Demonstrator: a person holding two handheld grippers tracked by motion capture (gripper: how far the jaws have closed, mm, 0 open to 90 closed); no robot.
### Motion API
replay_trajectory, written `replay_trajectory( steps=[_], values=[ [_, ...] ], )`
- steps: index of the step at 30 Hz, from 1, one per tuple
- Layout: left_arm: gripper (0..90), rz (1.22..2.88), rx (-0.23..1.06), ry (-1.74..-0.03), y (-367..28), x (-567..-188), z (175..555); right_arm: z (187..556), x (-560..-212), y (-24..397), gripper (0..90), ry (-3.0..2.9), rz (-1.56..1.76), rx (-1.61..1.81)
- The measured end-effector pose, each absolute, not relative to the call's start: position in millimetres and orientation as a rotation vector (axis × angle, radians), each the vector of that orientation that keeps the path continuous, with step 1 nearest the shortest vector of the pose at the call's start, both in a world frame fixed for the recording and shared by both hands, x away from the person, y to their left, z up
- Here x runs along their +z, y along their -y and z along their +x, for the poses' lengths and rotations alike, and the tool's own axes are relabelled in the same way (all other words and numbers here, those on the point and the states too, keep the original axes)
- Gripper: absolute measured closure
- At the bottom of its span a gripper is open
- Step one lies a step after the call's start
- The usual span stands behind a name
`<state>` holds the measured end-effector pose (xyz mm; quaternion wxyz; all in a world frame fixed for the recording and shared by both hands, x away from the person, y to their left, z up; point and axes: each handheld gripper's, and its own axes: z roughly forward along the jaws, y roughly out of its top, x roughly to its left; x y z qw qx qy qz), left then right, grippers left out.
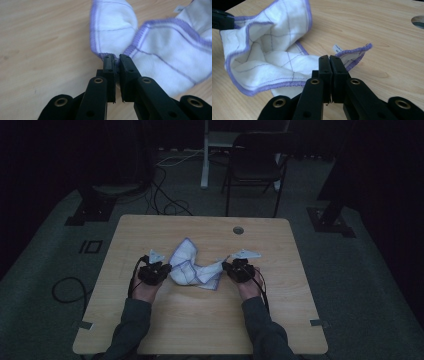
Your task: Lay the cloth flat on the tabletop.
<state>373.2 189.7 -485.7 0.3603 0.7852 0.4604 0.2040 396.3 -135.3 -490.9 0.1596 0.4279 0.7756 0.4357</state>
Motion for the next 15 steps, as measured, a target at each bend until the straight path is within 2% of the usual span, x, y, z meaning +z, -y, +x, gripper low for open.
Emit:
replay_trajectory(
  steps=[15],
  values=[
    [83.9, 2.026, 0.469, -1.260, -212.2, -515.2, 333.2, 368.1, -497.8, 132.0, 89.3, -2.257, 1.184, 1.259]
  ],
)
